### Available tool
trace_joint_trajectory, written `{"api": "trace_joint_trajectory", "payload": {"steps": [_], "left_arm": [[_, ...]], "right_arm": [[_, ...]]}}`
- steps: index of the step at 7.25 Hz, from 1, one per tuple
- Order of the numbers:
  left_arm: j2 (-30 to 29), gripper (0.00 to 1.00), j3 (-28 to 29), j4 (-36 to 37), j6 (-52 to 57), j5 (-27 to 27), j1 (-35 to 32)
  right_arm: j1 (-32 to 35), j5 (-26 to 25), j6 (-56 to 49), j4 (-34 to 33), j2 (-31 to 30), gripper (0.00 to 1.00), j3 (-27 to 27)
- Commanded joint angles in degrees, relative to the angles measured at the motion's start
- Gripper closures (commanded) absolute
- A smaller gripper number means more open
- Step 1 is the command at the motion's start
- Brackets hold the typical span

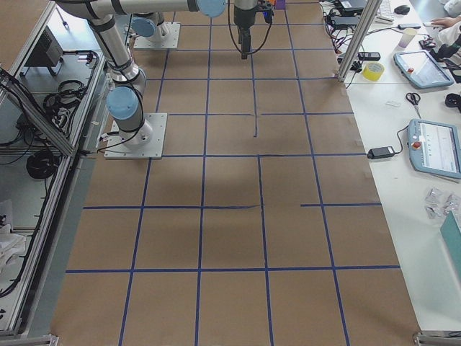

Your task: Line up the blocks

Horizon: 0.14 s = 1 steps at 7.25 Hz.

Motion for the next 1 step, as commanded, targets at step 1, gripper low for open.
{"api": "trace_joint_trajectory", "payload": {"steps": [1], "left_arm": [[0.8,0.00,-0.4,0.0,0.2,0.0,0.1]], "right_arm": [[0.0,0.0,0.0,0.0,0.0,0.00,0.0]]}}
